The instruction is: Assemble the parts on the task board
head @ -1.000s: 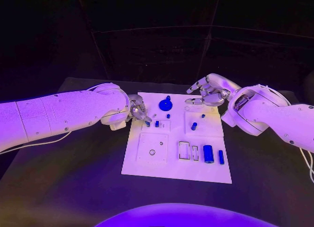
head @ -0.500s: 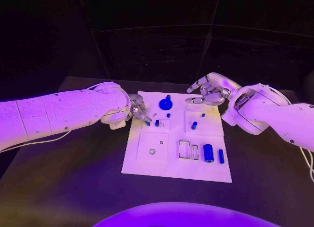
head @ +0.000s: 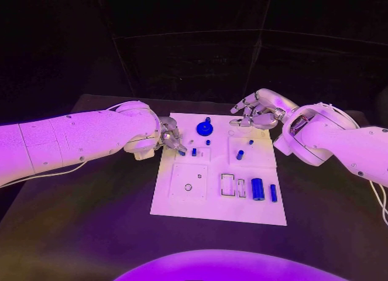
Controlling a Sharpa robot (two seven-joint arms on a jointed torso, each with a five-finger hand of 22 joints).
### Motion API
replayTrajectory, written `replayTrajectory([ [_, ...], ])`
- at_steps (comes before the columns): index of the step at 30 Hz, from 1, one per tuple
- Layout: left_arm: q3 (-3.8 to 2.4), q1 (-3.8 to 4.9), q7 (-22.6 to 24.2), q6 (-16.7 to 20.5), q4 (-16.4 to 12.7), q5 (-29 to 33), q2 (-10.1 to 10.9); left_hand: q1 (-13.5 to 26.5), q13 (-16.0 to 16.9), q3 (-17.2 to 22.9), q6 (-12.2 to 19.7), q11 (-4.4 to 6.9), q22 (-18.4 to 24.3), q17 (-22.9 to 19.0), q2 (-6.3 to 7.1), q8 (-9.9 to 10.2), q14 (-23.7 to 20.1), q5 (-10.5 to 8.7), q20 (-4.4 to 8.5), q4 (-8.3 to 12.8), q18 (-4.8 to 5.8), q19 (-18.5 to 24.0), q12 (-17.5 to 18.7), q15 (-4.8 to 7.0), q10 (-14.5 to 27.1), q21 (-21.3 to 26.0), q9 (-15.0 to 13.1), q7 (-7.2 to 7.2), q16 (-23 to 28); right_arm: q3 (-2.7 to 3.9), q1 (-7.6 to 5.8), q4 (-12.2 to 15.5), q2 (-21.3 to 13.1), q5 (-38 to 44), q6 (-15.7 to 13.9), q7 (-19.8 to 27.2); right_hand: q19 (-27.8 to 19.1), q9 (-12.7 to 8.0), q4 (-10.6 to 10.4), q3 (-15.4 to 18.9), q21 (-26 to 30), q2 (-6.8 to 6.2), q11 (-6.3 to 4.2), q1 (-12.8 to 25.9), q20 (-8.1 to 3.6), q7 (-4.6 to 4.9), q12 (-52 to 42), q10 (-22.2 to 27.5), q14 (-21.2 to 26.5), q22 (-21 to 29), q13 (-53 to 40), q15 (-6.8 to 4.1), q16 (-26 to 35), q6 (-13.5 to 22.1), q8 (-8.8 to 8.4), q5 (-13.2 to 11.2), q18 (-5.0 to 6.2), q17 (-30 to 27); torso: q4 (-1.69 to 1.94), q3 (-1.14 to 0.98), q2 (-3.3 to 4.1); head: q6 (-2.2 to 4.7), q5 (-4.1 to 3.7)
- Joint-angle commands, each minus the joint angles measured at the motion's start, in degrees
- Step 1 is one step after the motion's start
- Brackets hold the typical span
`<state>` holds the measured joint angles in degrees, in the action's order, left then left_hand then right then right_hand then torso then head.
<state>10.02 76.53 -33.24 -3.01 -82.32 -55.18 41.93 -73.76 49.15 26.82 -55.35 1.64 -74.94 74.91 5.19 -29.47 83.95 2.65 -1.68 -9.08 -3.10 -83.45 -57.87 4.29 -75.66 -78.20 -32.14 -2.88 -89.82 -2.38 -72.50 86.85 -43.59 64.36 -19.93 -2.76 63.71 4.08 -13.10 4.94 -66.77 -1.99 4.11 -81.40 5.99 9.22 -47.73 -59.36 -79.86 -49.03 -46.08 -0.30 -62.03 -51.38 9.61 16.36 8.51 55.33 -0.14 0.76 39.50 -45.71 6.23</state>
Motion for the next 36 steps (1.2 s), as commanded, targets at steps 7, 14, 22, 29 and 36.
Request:
replayTrajectory([
  [7,0.13,-0.12,-0.93,-1.75,0.05,0.37,-0.18,0.31,-0.12,8.38,-0.09,-0.03,-3.59,15.09,0.55,-0.46,6.05,0.52,-0.03,7.09,-0.21,-0.39,-0.06,0.38,-0.44,-0.23,-0.13,0.22,-0.18,0.03,-0.11,-0.75,0.22,-7.35,-0.85,5.51,-15.73,-0.18,-1.81,0.84,27.51,0.92,3.75,-4.26,3.95,2.47,23.12,7.18,18.93,23.14,21.36,4.82,38.38,-1.37,0.23,0.55,1.27,-26.03,-0.02,-0.01,-0.03,-0.04,0.11],
  [14,0.13,-0.10,-1.01,-1.83,0.57,1.40,-0.84,3.49,-0.19,8.53,-0.91,0.31,-3.92,15.09,1.85,-1.15,6.05,0.63,0.10,6.52,-0.15,-0.56,-0.19,0.60,-0.93,-0.43,-0.55,0.81,-0.18,0.03,-0.12,-2.16,0.48,-13.21,-0.94,9.87,-13.42,-0.24,0.37,1.85,42.86,2.01,5.17,-5.89,7.27,3.17,33.20,3.42,19.21,33.75,36.74,7.37,54.11,-1.68,-4.16,0.52,1.99,-40.56,-0.01,-0.04,0.00,-0.12,0.11],
  [22,0.13,-0.08,-1.42,-2.45,1.12,1.56,-1.40,7.33,-0.21,4.90,-2.10,0.66,-4.29,15.09,2.87,-1.32,6.05,0.56,0.38,4.82,-0.07,-0.76,-0.43,0.90,-1.15,-0.67,-0.51,1.24,-0.18,0.03,-0.12,-2.65,0.54,-16.81,-1.24,12.49,-7.45,-0.24,1.94,2.18,48.17,3.28,5.07,-5.93,6.64,3.22,35.61,0.77,15.38,38.35,42.12,6.89,57.50,-3.02,-5.69,0.78,2.03,-46.49,-0.03,-0.05,-0.02,-0.28,0.02],
  [29,0.13,-0.06,-1.75,-2.43,1.83,1.59,-1.81,10.04,0.45,1.72,-3.05,0.74,-4.55,15.09,2.57,-1.45,6.05,0.55,0.53,3.02,-0.01,-0.91,-1.10,1.01,-1.45,-0.82,-0.46,1.35,-0.18,0.03,-0.12,-2.90,0.61,-18.47,-1.51,13.58,-6.32,-0.32,2.91,2.54,51.38,3.49,5.24,-5.52,6.81,3.22,37.44,0.71,15.31,40.79,42.56,7.21,58.49,-2.77,-5.97,0.74,2.00,-49.31,-0.07,-0.04,-0.03,-0.30,0.04],
  [36,0.13,-0.06,-1.94,-2.18,2.48,1.59,-2.29,11.47,0.82,-1.00,-3.28,0.80,-4.62,15.09,1.89,-1.62,6.05,0.54,0.62,1.58,-0.01,-0.93,-1.46,1.10,-1.46,-0.77,-0.58,1.42,-0.18,0.03,-0.13,-2.96,0.66,-19.26,-1.65,13.95,-6.56,-0.34,3.96,2.95,54.58,3.69,5.63,-4.81,7.39,3.49,39.17,1.07,16.59,42.98,42.56,7.76,58.58,-2.01,-6.02,0.69,1.98,-51.53,-0.06,-0.03,-0.01,-0.39,-0.04],
])
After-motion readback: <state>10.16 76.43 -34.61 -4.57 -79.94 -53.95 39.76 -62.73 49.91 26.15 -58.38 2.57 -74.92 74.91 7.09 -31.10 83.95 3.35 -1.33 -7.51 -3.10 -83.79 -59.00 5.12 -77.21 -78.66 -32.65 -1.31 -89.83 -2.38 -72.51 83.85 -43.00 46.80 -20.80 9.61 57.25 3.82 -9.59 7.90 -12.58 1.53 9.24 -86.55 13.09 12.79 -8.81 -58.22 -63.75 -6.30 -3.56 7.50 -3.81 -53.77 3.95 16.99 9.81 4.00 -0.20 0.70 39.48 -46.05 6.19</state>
